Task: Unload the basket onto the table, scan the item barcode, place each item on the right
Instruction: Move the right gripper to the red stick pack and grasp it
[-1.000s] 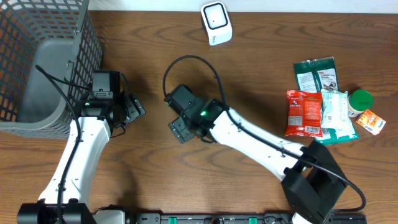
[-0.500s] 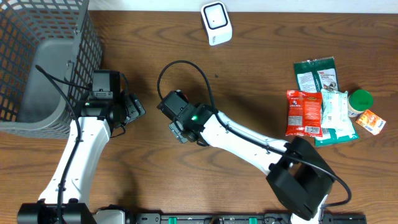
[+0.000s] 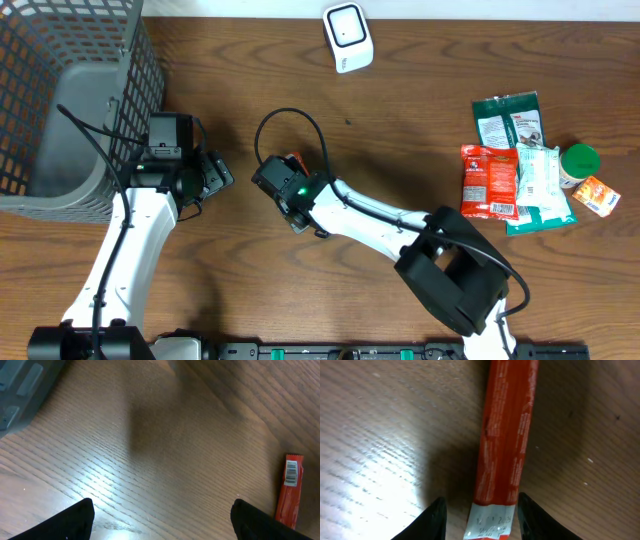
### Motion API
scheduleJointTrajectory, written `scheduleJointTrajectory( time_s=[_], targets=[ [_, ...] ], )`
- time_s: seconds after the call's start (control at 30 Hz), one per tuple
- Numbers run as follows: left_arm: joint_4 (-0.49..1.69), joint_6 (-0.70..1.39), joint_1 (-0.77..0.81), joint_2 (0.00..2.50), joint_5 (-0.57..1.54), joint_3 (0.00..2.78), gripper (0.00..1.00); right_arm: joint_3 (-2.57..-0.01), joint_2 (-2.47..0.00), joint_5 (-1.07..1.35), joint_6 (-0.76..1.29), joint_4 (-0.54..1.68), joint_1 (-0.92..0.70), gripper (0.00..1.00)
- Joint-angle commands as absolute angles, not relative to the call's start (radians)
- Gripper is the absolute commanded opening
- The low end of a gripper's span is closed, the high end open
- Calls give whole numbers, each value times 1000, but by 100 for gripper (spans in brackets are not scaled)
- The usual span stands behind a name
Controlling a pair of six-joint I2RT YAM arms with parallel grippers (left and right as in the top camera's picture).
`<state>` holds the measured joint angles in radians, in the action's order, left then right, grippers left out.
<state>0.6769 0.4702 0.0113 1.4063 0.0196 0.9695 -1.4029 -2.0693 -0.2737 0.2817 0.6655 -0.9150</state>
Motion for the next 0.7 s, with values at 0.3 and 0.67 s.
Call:
scheduleJointTrajectory(
  time_s=[0.3,0.67],
  targets=[
    [680,464,4,1399,7,965,88,-1398,-2113,-317,310,632,-925,33],
    [680,464,4,1399,6,965,88,-1403,-2146,-312,310,641,-924,1]
  ],
)
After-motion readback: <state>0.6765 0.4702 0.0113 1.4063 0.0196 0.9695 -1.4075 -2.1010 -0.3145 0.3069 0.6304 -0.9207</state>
